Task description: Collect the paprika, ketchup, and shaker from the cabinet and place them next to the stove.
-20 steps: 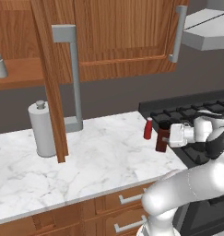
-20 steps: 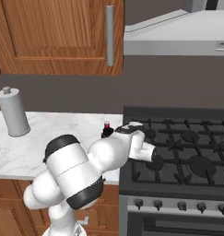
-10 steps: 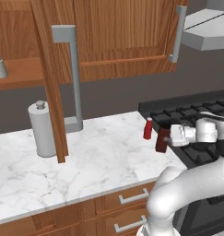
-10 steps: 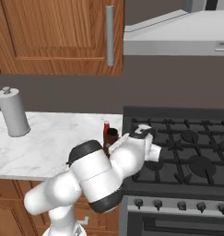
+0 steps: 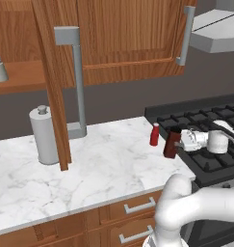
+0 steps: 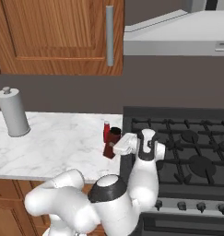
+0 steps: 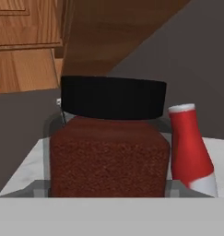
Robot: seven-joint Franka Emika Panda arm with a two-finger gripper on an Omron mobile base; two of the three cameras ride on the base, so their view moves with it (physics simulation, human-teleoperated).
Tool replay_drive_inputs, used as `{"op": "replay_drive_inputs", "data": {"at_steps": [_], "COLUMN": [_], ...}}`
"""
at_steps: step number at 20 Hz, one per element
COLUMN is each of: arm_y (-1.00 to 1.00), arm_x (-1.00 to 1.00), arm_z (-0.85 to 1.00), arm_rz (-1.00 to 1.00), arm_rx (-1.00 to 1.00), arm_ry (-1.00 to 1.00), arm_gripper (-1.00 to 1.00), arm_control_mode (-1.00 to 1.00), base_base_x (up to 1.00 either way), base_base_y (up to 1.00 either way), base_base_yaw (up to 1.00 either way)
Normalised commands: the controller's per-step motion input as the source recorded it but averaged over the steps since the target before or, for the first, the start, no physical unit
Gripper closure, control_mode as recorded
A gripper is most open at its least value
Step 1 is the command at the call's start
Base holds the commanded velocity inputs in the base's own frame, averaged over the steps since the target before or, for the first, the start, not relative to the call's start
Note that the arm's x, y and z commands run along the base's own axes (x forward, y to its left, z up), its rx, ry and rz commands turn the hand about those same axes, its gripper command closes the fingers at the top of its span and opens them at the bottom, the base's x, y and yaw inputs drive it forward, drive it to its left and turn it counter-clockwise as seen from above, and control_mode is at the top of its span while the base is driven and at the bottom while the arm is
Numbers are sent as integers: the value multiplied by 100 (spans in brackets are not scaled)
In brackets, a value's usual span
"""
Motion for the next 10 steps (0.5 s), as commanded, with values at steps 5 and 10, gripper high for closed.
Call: {"op": "replay_drive_inputs", "data": {"at_steps": [5,10], "arm_y": [0,4], "arm_x": [-55,-45], "arm_z": [15,36], "arm_rz": [-1,-3], "arm_rx": [-1,-8], "arm_ry": [-15,-20], "arm_gripper": [-100,-100], "arm_control_mode": [-100,-100], "base_base_x": [0,0], "base_base_y": [0,0], "base_base_yaw": [0,0]}}
